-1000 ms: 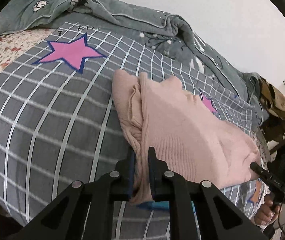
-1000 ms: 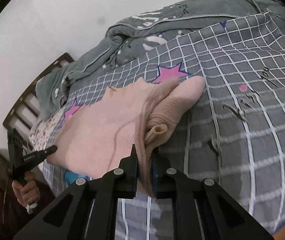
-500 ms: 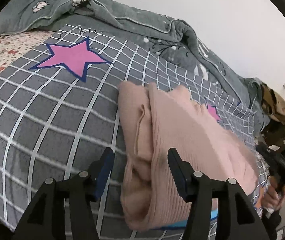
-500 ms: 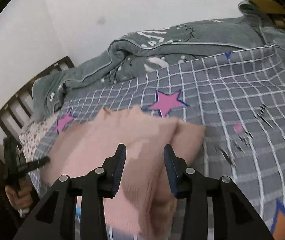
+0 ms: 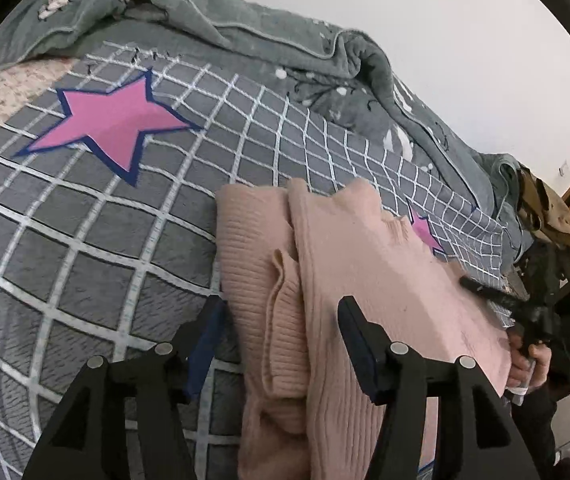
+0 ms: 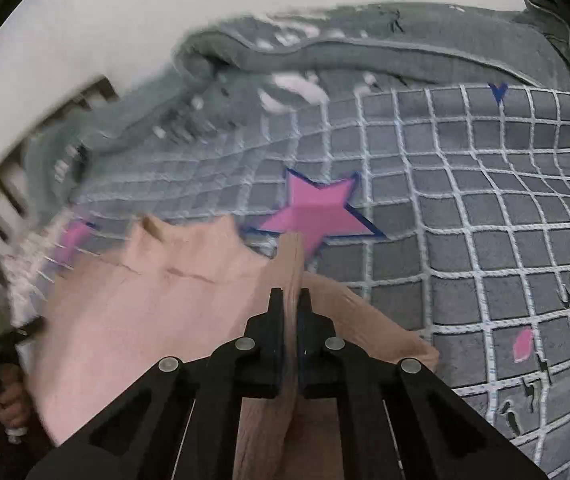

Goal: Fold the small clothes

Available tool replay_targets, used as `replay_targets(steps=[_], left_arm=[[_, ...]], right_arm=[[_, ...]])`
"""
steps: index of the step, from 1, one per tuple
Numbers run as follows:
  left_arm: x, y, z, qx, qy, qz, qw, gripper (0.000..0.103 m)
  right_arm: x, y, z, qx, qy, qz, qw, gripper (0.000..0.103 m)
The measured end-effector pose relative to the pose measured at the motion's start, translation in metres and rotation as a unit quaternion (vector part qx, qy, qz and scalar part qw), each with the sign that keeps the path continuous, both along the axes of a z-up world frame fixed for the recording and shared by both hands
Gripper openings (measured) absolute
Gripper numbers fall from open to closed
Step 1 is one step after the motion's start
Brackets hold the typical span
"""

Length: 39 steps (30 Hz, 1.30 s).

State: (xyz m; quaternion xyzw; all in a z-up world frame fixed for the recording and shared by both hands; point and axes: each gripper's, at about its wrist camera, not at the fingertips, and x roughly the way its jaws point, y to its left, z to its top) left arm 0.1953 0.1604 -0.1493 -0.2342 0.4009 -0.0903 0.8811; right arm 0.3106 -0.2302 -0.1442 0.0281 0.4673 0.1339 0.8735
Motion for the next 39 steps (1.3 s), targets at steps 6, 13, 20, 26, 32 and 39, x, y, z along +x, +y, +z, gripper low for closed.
replay_targets(steps=[6,13,20,26,32,39], left_arm=[[0.003,-0.015,0.0,0.037,0.012,-0.013,0.9992,0.064],[0.002,-0.016,0.001,0.033,0.018,-0.008,0.9993,0.064],[0.0,-0.016,0.004,0.027,0.027,-0.024,0.999,0.063],[0.003,-0.022,0.0,0.045,0.028,-0.026,0.9983,0.063],[0.01,-0.022,-0.001,0.037,0.041,-0.012,0.9984,0.063],[0.009,-0.023,0.005,0.035,0.059,0.013,0.9975,0.025]], right_arm=[[-0.048,0.008,0.045,-0.068,-0.094,-0.034,0.993,0.016],[-0.124,0.081,0.068,0.004,-0.163,0.008,0.987,0.034],[-0.142,0.142,-0.003,-0.061,-0.141,-0.005,0.988,0.034],[-0.129,0.149,-0.007,-0.066,-0.148,-0.031,0.986,0.035],[-0.118,0.157,-0.012,-0.084,-0.145,-0.048,0.985,0.035],[-0.179,0.153,-0.004,-0.091,-0.158,-0.02,0.983,0.035]])
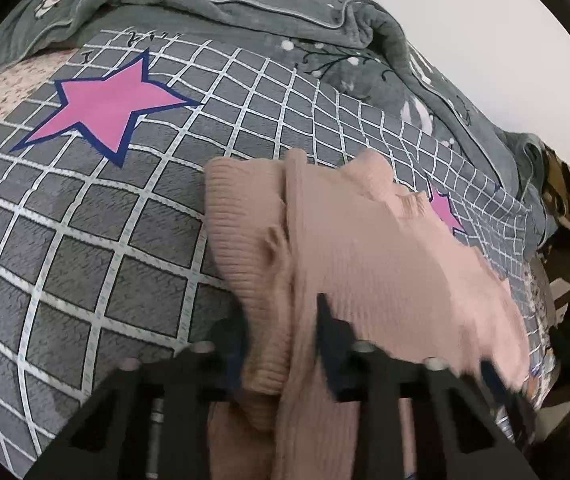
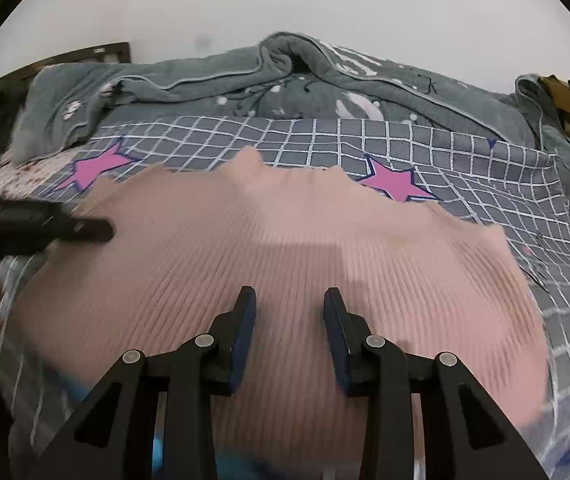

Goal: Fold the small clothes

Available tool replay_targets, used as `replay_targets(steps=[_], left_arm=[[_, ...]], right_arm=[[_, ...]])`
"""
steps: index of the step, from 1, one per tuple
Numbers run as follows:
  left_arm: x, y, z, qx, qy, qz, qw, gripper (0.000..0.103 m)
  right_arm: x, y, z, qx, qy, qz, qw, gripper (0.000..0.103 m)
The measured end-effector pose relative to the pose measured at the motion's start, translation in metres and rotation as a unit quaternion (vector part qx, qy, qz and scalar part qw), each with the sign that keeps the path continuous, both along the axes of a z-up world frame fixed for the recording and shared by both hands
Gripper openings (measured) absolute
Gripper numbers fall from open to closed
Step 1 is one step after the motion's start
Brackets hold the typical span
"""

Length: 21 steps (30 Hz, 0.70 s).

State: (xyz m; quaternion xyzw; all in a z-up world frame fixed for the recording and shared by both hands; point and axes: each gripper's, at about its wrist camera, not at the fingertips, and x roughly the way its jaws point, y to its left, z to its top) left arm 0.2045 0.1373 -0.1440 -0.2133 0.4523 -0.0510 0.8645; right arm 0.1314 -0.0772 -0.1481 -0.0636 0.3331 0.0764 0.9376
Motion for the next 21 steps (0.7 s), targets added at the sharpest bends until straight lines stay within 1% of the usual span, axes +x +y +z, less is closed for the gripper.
replay_targets(steps=[2,5,9,11,14,17,19,21], left_arm=[[0.001,-0.001,0.006,0.0,0.008,0.008,0.9999,0.023],[-0.001,-0.006,0.022,-0.004,0.011,0.02,0.9997,0.022],[-0.006,-0.021,0.06,-0.015,-0.002,0.026,0.9995,0.022],[-0.006,-0.036,0.078,-0.012,-0.011,0.021,0.9996,0.022],[-0.007,-0.071,0.106,0.011,-0.024,0.009,0.9996,0.022],[-0.004,-0.112,0.126,0.011,-0.03,-0.014,0.9994,0.021],[0.0,-0.145,0.132,0.001,-0.028,-0.033,0.9991,0.021],[0.003,-0.174,0.13,0.003,-0.026,-0.051,0.9984,0.021]], right_arm=[[-0.015,-0.003,-0.004,-0.001,0.016,0.013,1.0,0.035],[-0.031,-0.018,-0.004,0.025,0.035,0.035,0.998,0.035],[-0.052,-0.053,0.018,0.082,0.026,0.056,0.995,0.035],[-0.059,-0.072,0.03,0.094,0.011,0.051,0.994,0.035],[-0.063,-0.1,0.04,0.105,-0.004,0.031,0.994,0.035],[-0.066,-0.14,0.047,0.132,-0.006,0.0,0.991,0.035],[-0.068,-0.163,0.05,0.146,-0.008,-0.016,0.989,0.035],[-0.073,-0.187,0.051,0.155,-0.012,-0.033,0.987,0.035]])
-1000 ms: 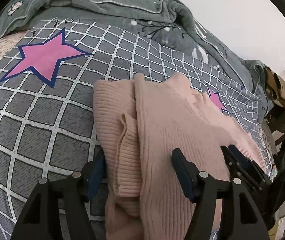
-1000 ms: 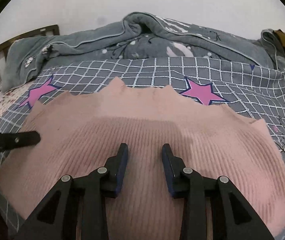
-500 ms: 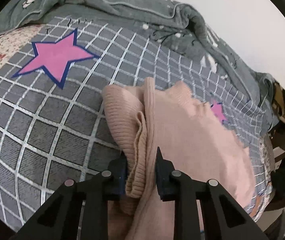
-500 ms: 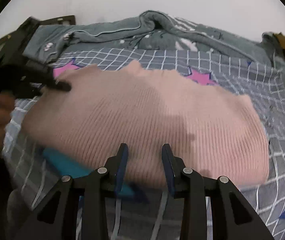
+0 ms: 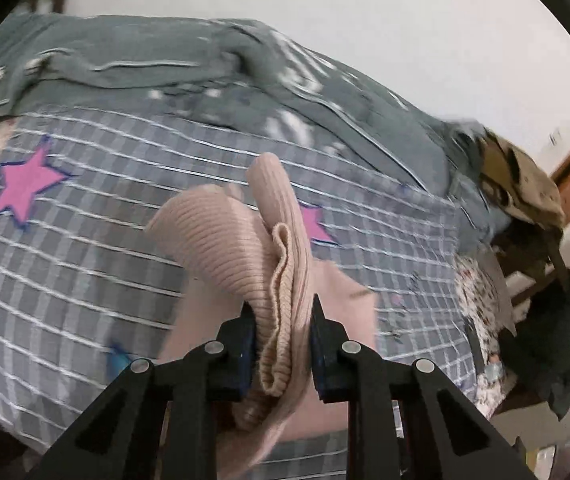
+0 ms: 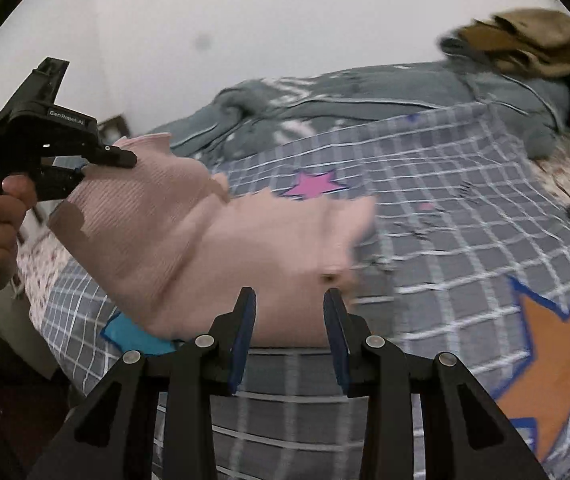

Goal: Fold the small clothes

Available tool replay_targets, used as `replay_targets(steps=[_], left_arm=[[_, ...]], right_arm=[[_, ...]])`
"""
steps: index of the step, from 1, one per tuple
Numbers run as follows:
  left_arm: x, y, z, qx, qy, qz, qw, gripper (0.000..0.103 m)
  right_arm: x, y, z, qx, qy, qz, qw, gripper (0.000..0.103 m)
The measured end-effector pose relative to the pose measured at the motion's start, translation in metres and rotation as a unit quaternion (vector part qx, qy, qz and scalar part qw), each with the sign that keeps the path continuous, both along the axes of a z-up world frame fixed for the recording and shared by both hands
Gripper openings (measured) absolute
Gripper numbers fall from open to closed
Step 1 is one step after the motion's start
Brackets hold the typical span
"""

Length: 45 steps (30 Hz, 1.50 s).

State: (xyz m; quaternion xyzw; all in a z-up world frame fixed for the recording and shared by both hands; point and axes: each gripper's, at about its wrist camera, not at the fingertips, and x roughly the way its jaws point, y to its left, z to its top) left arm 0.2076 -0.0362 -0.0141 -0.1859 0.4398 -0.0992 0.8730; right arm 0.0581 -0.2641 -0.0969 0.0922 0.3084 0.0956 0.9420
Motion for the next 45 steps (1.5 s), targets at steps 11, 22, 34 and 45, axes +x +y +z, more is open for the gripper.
replay_targets(steps=[11,22,34,45], left_arm=[[0.01,-0.1,-0.074,-0.034,0.067,-0.082,0.9938,0.038],[-0.024,-0.01,-0.024,0.022,-0.038,-0.005,0.999,0.059],[-0.054,0.072,-0.05,-0.012,-0.029,0.036,0.9988,0.059],[-0.041,0.049,-0.087,-0.008,0.0,-0.001,1.0,0.06]], right_arm=[[-0.029,-0.066,-0.013,0.005,0.024,-0.043,0.999,0.035],[0.009,-0.03,0.027,0.122,-0.036,0.059,0.99,0.061],[0.049,0.027,0.002,0.046,-0.037,0.037,0.998,0.005],[0.061,-0.013,-0.004,0.094,0.012,0.018,0.995,0.054]])
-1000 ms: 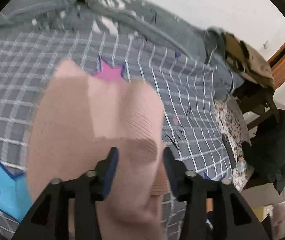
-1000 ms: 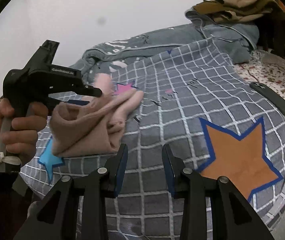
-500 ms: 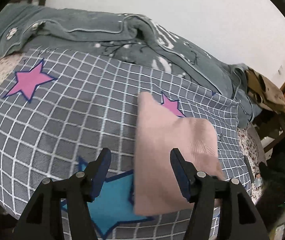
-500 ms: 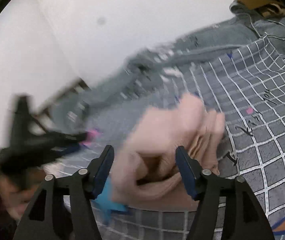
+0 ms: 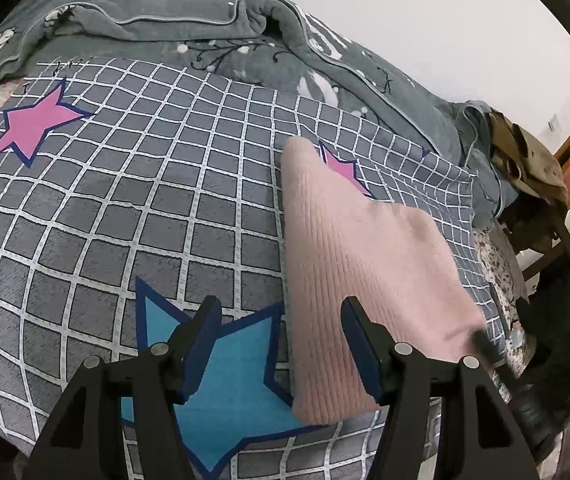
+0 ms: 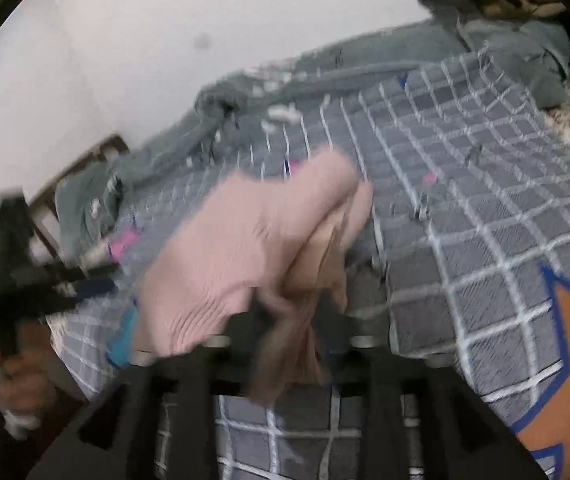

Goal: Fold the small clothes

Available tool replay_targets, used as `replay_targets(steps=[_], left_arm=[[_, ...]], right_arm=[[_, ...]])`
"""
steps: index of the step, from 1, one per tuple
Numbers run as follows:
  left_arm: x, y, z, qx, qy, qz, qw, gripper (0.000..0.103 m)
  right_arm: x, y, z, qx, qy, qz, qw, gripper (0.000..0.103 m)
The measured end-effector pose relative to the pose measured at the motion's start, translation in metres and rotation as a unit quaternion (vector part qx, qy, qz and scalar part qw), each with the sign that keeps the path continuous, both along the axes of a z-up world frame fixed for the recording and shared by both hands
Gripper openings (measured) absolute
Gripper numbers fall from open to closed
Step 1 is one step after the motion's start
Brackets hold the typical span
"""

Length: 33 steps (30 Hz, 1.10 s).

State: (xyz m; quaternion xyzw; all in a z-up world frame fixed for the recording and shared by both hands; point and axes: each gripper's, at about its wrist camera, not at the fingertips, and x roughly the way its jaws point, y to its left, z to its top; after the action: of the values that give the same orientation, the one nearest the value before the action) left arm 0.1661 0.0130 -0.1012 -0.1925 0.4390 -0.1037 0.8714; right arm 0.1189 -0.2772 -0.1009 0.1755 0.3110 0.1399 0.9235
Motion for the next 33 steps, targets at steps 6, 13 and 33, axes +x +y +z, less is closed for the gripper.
replay_targets(steps=[6,13,33], left_arm=[[0.003,0.009,-0.005,-0.009,0.004,0.009,0.9999,0.06],[0.01,0.012,-0.011,-0.011,0.001,0.019,0.9998,0.06],[0.018,-0.021,0.004,0.0,-0.035,0.005,0.9994,0.06]], right_arm=[[0.046,0.005,-0.006,-0.009,0.031,0.0,0.999,0.061],[0.065,0.005,0.003,-0.007,-0.036,0.052,0.998,0.024],[0.076,0.003,-0.016,-0.072,0.034,0.052,0.995,0.014]])
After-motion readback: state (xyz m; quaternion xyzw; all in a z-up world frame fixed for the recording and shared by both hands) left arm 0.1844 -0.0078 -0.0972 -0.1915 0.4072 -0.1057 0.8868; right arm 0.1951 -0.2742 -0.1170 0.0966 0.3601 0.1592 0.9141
